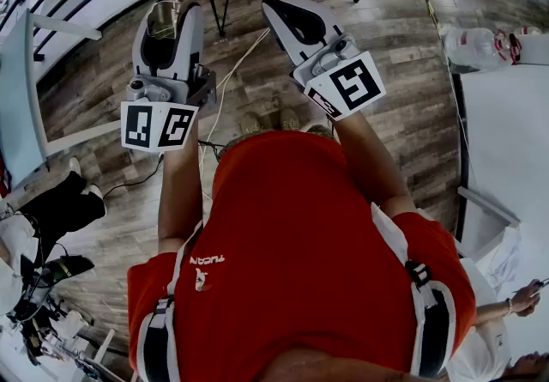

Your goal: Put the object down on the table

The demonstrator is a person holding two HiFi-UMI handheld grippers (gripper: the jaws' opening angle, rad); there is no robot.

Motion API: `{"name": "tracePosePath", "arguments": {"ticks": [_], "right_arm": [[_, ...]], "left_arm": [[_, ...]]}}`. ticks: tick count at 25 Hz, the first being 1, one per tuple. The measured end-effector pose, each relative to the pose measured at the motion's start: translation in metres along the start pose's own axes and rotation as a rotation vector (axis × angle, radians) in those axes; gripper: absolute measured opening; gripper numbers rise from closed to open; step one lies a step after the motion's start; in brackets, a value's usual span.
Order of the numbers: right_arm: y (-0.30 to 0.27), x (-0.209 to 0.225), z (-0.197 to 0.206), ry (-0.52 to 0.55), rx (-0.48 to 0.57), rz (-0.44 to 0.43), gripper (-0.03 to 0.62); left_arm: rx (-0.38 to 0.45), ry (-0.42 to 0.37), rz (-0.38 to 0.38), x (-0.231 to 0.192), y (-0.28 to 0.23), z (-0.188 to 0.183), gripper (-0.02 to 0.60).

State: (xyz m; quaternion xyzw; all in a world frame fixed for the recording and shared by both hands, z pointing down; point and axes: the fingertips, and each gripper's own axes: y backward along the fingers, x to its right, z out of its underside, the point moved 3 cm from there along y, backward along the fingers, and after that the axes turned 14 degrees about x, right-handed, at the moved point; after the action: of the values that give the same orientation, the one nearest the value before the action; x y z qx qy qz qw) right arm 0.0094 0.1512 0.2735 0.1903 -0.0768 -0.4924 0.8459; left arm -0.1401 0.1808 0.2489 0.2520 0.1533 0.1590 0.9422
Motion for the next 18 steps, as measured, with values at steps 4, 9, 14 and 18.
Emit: {"name": "tracePosePath", "arguments": {"ticks": [4,9,14,18], "right_arm": [[-0.004,-0.003,0.001,0.008,-0.003,-0.004,0.025],[-0.003,-0.003,-0.001,-0.001,0.014,0.013,0.025],[-0.006,-0.005,0.002,0.003,0.008,0.043,0.025],[-0.011,-0.009,0.008,0.011,0.002,0.068,0.025]], "left_arm": [[-0.001,0.006,0.005,-0.003,0.001,0.000,0.225],[-0.002,0.012,0.019,-0.003,0.002,0.002,0.225],[-0.004,0.025,0.041,-0.007,0.002,0.003,0.225],[-0.008,0.034,0.061,-0.017,0.003,0.004,0.225]]}}
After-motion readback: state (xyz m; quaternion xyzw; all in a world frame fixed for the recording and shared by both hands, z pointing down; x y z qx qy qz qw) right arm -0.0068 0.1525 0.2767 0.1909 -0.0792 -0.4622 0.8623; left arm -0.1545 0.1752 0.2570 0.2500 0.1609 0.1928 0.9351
